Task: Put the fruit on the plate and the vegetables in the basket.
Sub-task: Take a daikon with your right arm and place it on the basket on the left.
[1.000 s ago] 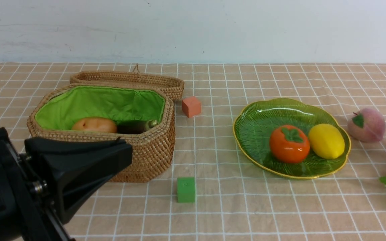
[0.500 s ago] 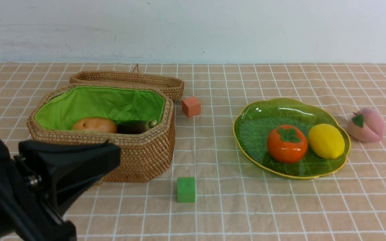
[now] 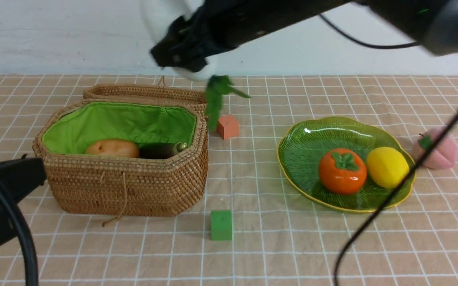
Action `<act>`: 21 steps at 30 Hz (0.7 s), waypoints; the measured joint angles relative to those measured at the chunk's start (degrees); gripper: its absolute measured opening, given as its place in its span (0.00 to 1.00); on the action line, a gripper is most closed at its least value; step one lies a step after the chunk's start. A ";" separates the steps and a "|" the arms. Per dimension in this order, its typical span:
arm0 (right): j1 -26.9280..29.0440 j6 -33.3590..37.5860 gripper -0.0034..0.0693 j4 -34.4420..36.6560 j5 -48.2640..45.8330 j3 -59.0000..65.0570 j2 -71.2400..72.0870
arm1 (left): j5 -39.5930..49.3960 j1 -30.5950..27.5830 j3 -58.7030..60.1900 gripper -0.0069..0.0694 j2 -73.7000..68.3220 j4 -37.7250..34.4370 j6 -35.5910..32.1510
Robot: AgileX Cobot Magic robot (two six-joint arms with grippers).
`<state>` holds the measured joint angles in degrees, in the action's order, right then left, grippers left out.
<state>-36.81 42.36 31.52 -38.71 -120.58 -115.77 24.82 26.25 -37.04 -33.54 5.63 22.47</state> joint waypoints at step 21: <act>-3.41 -12.90 0.78 -22.45 -15.36 -6.58 1.02 | -4.47 0.60 0.00 0.07 0.08 7.44 1.84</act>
<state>-40.23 29.45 9.07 -54.07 -127.15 -114.74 20.35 26.85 -37.04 -33.47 13.07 24.31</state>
